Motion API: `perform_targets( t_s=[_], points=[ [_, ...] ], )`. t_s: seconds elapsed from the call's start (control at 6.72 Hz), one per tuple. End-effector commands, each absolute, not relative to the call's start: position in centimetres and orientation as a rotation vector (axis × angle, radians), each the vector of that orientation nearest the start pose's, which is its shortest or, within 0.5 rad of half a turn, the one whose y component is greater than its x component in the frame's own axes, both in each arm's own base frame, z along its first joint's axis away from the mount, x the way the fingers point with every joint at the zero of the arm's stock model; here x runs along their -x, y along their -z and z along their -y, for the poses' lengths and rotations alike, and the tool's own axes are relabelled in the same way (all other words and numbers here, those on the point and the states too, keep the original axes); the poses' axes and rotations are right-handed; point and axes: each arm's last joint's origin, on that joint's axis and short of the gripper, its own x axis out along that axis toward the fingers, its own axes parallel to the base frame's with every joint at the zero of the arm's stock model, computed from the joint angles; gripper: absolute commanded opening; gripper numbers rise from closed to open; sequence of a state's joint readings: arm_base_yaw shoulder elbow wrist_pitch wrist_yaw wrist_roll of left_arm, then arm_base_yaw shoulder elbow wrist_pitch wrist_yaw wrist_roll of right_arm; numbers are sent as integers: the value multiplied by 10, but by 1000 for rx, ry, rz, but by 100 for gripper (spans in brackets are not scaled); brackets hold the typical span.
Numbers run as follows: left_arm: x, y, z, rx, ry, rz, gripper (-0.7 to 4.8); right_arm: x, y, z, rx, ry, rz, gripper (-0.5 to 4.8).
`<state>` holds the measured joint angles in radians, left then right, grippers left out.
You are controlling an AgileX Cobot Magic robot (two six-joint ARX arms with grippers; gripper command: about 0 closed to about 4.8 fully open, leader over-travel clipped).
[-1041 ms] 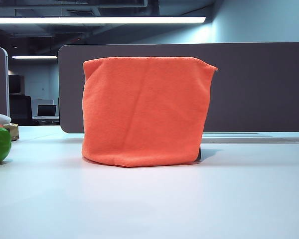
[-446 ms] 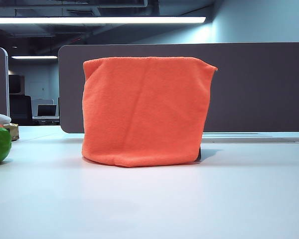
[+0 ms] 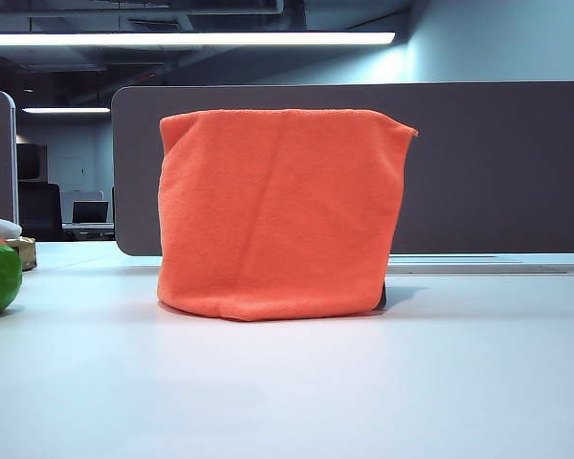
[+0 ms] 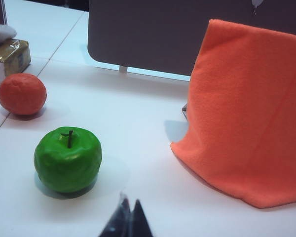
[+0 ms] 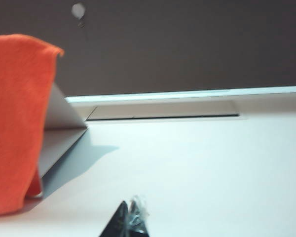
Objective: Pick up the cloth from the table and use it to cover the mirror.
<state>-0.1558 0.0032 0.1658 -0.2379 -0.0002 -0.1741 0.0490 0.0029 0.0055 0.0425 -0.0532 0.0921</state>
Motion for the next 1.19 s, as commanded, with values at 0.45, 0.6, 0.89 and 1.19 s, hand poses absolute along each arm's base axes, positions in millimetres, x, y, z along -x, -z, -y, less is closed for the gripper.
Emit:
perform_targets(
  t_s=[0.45, 0.6, 0.89, 1.19],
  points=[
    [-94, -150, 17, 164, 207, -193, -6, -97, -167, -8, -92, -165, 17, -4],
    [-94, -150, 17, 142, 217, -188, -6, -97, -166, -8, -92, -173, 9, -4],
    [-95, -150, 15, 74, 172, -176, -6, -97, -163, -10, -2, -244, -23, -4],
    [-96, -151, 11, 76, 104, -160, -6, -97, -163, -9, 24, -214, -19, -4]
  ],
)
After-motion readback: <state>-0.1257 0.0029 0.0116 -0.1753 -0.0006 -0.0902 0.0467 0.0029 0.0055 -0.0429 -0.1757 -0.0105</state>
